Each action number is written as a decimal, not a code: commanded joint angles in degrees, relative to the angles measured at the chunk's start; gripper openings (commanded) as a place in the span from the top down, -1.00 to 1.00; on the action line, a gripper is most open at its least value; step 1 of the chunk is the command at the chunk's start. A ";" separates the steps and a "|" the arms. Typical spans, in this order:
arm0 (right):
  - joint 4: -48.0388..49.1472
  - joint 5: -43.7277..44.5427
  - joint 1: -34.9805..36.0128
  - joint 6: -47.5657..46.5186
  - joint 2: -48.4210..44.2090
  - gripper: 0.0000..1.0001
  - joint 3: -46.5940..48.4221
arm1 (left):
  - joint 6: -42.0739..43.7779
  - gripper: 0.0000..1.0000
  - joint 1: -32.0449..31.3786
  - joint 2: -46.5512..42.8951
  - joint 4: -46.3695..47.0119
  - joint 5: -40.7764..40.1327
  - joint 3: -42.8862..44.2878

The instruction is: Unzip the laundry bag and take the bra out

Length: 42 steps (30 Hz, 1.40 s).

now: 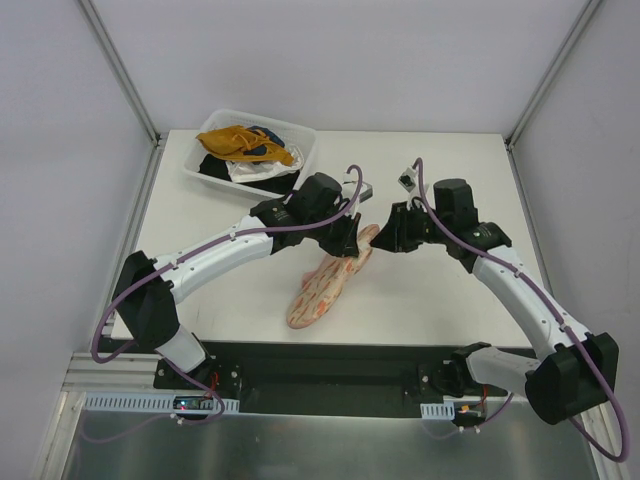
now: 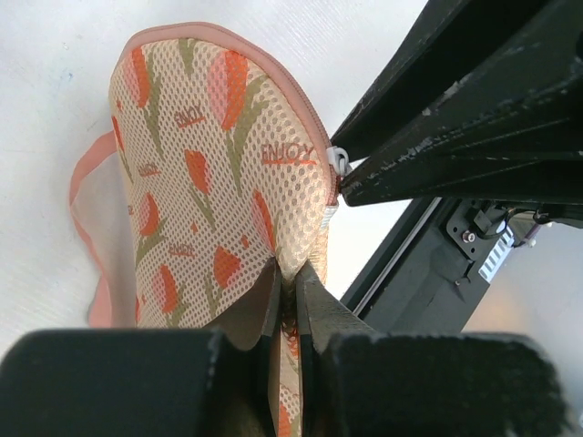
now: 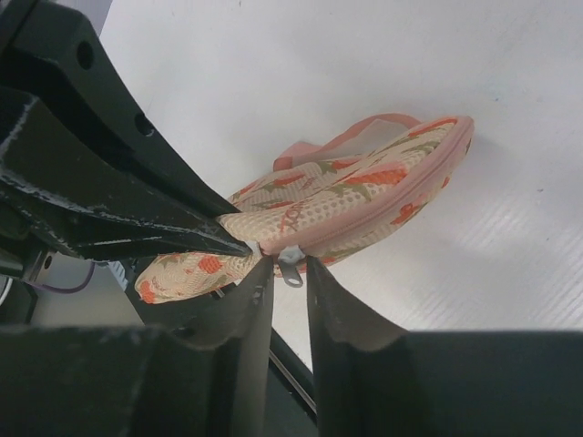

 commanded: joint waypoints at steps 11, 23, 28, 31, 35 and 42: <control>-0.49 1.64 0.33 -0.65 -1.30 0.97 0.42 | 0.43 1.00 0.15 -2.85 2.52 1.73 0.33; -8.23 12.55 -4.94 -4.34 -1.75 0.98 3.40 | 2.80 1.00 1.12 -4.52 2.52 6.47 -1.16; -6.04 13.35 -6.97 -1.45 2.37 0.98 6.21 | 4.12 1.00 1.20 -5.40 2.52 9.81 -0.46; -5.95 13.26 -8.02 -1.00 5.88 0.98 9.99 | 4.91 1.00 1.12 -5.66 2.52 11.75 -0.02; -4.72 12.55 -9.43 -0.13 10.36 0.98 12.89 | 5.27 1.00 1.12 -6.72 2.52 11.58 0.33; -5.68 12.29 -10.66 4.53 8.63 0.97 17.55 | 6.49 1.00 1.29 -4.79 1.03 10.26 6.56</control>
